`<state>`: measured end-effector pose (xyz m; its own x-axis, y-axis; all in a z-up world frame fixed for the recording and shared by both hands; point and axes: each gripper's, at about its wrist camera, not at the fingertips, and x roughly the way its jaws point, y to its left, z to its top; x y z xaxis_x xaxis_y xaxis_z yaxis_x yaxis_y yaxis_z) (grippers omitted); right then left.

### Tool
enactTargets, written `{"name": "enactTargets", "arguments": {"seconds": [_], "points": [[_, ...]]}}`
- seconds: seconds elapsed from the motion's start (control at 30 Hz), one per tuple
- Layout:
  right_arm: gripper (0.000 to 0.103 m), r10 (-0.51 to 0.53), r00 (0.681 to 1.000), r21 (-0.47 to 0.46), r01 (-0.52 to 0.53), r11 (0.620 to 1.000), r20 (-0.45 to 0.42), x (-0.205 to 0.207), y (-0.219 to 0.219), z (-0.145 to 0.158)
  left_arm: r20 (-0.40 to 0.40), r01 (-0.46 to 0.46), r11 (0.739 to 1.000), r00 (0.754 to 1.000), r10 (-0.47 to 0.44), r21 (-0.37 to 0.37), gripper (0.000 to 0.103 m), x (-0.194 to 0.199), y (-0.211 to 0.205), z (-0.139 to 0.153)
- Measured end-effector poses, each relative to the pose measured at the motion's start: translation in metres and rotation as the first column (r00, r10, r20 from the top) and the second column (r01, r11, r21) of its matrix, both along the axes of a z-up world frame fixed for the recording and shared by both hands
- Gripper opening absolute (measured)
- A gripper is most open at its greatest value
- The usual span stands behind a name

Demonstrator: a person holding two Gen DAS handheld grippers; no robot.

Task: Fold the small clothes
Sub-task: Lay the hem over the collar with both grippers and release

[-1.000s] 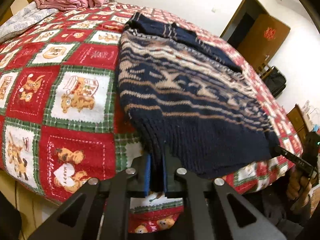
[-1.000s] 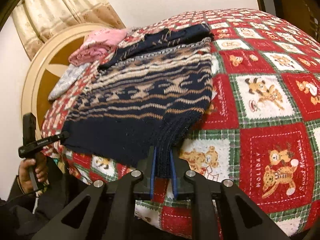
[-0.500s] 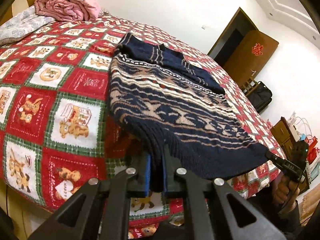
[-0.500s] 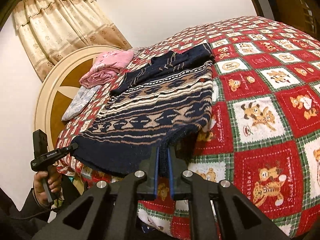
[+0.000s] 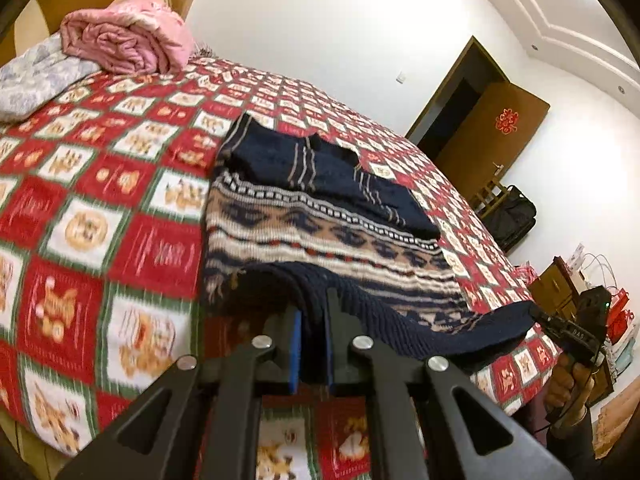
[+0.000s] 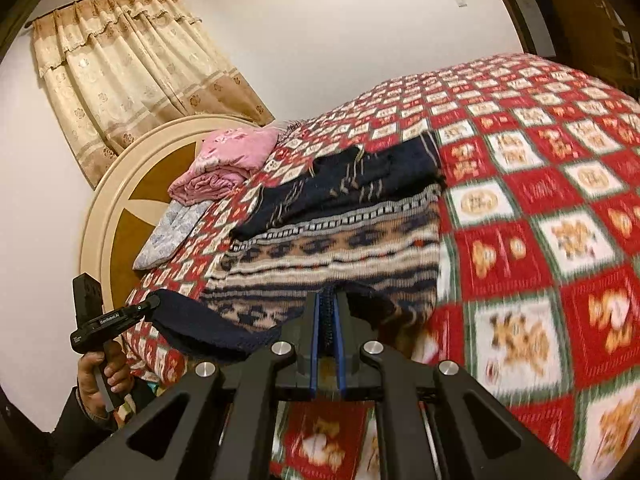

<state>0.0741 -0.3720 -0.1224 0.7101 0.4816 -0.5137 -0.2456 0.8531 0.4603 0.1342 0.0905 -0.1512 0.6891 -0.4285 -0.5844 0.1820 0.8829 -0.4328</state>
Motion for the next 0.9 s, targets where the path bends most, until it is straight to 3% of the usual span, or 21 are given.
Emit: {"name": "enactTargets", "arguments": {"seconds": [0.4, 0.9], "points": [[0.006, -0.023, 1.0, -0.029, 0.024, 0.999, 0.019, 0.062, 0.003, 0.025, 0.011, -0.014, 1.0, 1.0, 0.014, 0.011, 0.009, 0.061, -0.003, 0.021], [0.006, -0.056, 0.998, -0.048, 0.056, 0.997, 0.013, 0.172, 0.01, 0.042, 0.003, -0.03, 0.999, 1.0, 0.03, -0.012, 0.009, 0.156, -0.004, 0.038]]}}
